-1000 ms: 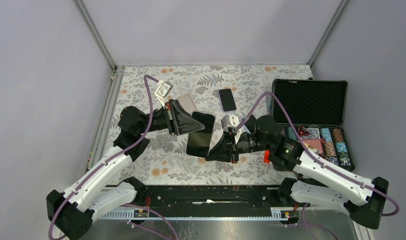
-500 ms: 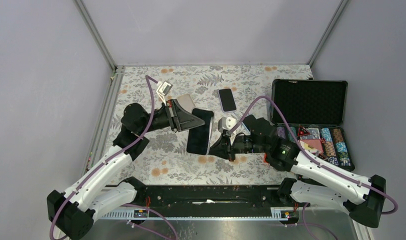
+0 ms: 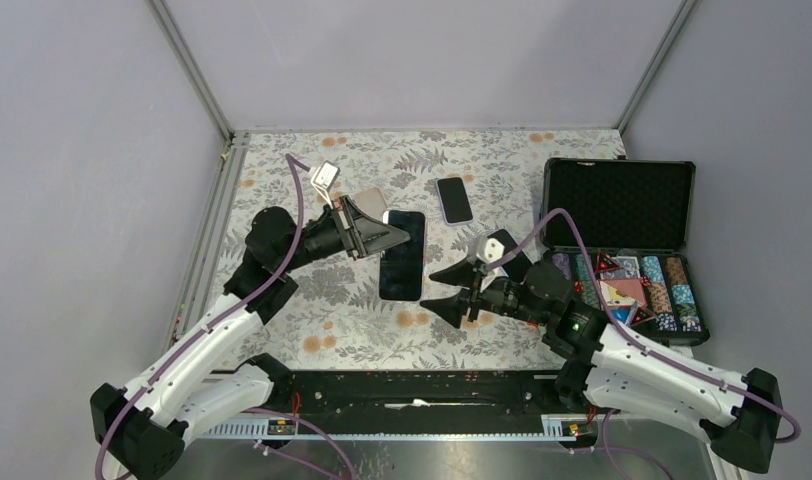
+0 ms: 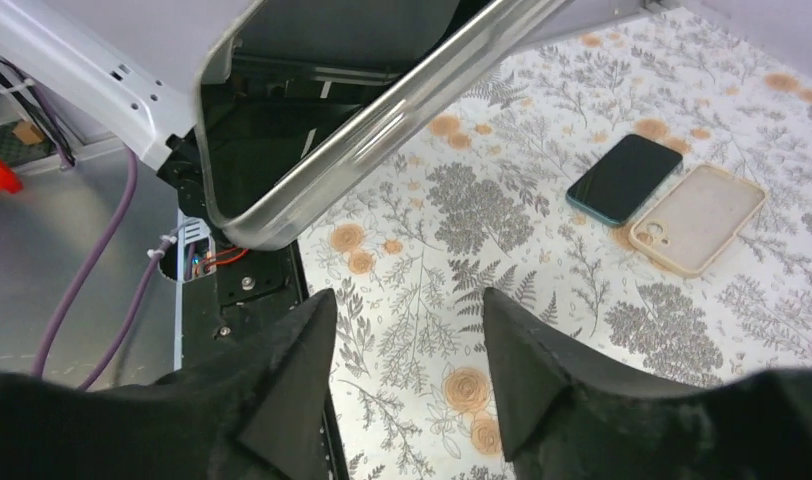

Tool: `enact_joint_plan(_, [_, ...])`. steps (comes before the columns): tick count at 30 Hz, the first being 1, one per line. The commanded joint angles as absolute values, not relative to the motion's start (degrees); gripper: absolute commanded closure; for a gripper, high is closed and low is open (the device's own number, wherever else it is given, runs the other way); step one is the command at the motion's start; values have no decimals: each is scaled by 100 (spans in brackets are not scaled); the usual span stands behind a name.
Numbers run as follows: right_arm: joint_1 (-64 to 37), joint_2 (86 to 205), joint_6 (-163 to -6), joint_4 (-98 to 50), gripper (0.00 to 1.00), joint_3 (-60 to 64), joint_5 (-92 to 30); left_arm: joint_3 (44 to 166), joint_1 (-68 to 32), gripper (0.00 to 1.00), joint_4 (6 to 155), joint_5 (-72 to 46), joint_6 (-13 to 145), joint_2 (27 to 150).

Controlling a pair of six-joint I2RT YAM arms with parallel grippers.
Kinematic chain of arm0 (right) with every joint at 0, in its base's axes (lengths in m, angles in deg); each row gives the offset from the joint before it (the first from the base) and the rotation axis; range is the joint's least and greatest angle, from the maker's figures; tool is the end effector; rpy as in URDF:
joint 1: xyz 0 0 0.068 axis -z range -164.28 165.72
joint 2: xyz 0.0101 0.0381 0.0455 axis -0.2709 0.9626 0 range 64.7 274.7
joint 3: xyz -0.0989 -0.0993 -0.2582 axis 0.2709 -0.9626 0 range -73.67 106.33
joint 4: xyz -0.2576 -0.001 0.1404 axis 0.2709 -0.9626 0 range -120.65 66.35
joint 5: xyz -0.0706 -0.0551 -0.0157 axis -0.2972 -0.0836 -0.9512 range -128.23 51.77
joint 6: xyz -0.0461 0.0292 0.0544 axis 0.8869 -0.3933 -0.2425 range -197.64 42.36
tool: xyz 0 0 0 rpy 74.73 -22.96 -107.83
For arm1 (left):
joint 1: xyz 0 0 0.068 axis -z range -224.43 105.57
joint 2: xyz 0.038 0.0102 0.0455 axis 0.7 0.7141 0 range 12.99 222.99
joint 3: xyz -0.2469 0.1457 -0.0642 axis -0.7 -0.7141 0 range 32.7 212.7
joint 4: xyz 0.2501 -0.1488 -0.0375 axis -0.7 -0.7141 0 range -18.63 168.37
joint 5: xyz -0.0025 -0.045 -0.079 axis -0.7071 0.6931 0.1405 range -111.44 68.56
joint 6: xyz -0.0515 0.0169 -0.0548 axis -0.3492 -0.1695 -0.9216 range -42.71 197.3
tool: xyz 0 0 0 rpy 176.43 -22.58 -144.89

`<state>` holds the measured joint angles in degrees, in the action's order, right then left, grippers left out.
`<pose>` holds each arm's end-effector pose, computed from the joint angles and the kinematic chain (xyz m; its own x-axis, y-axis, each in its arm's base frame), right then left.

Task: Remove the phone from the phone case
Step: Remove the phone case from the phone.

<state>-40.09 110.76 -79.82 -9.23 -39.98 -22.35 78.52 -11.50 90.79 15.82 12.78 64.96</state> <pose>0.1222 0.2120 0.3230 -0.0159 0.0414 -0.9990 -0.9493 0.3130 0.0281 0.1910 -0.1710 0.3822 -0.8071 -0.3333 -0.4874 0.4863 0.0931 -0.8688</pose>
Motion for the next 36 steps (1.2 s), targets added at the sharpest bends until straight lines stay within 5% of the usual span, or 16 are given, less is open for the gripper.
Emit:
enact_joint_plan(1, [-4010, 10612, -8619, 366, 30, -4497, -2127, 8070, -1148, 100, 9522, 665, 1305, 6185])
enact_joint_plan(5, [-4009, 10595, -9269, 1053, 19, -4682, -1937, 7756, -1147, 100, 10001, -69, 1101, 6077])
enact_joint_plan(11, [-4010, 11171, -10789, 3875, 18, -5117, -1898, 7167, -1147, 100, 11356, -815, 434, 6020])
enact_joint_plan(20, [-4402, 12695, -11534, 5667, 21, -4807, -3068, 6600, -1147, 100, 13056, -1172, -396, 6265])
enact_joint_plan(28, [-4637, 13202, -11468, 6099, 61, -4572, -3141, 6551, -1133, 100, 12928, -1185, -465, 6102])
enact_joint_plan(33, [-4791, 13112, -11146, 6090, 40, -4516, -3182, 6505, -1121, 100, 12873, -1232, -477, 6004])
enact_joint_plan(36, [-4797, 13178, -11155, 6084, 39, -4471, -3368, 6504, -1100, 100, 12894, -1241, -514, 5987])
